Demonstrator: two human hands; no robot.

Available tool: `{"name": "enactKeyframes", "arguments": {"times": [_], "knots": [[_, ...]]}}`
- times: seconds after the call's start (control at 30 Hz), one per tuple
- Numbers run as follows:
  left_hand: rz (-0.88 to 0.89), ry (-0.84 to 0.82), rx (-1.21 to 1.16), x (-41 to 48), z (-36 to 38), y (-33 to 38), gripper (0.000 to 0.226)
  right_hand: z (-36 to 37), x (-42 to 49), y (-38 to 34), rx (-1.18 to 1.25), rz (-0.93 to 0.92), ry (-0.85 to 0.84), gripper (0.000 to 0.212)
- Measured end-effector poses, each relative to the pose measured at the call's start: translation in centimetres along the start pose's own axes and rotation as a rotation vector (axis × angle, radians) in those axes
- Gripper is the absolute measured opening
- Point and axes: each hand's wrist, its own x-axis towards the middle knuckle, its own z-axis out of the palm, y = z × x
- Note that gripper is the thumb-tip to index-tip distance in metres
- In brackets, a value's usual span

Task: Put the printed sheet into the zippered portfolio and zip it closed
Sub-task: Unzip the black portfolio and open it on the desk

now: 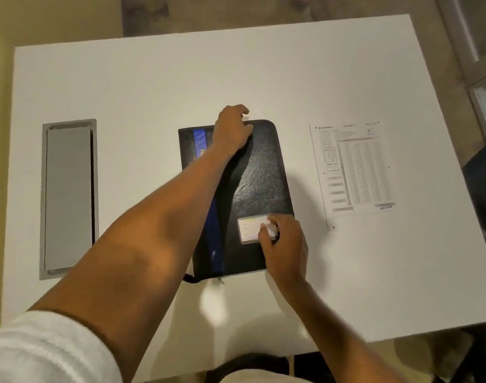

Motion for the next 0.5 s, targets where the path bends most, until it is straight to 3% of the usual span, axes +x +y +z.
{"name": "enactKeyframes", "arguments": {"times": [0.17,0.3,0.5], "knots": [[-0.138,0.098,0.038,-6.2,-1.8,-2.6,0.039,-1.8,4.9,0.3,-0.179,0.158,-0.141,0.042],[-0.406,0.134,0.168,-12.1,-2.1,-5.0,0.057,-2.5,6.0,-0.3,-0.202,0.245,-0.275,0.045],[-0.553,0.091,0.012,-17.3,-1.3,-6.6,0.060,-3.1,6.4,-1.5,-0.167,0.295,-0.307,0.045]]}}
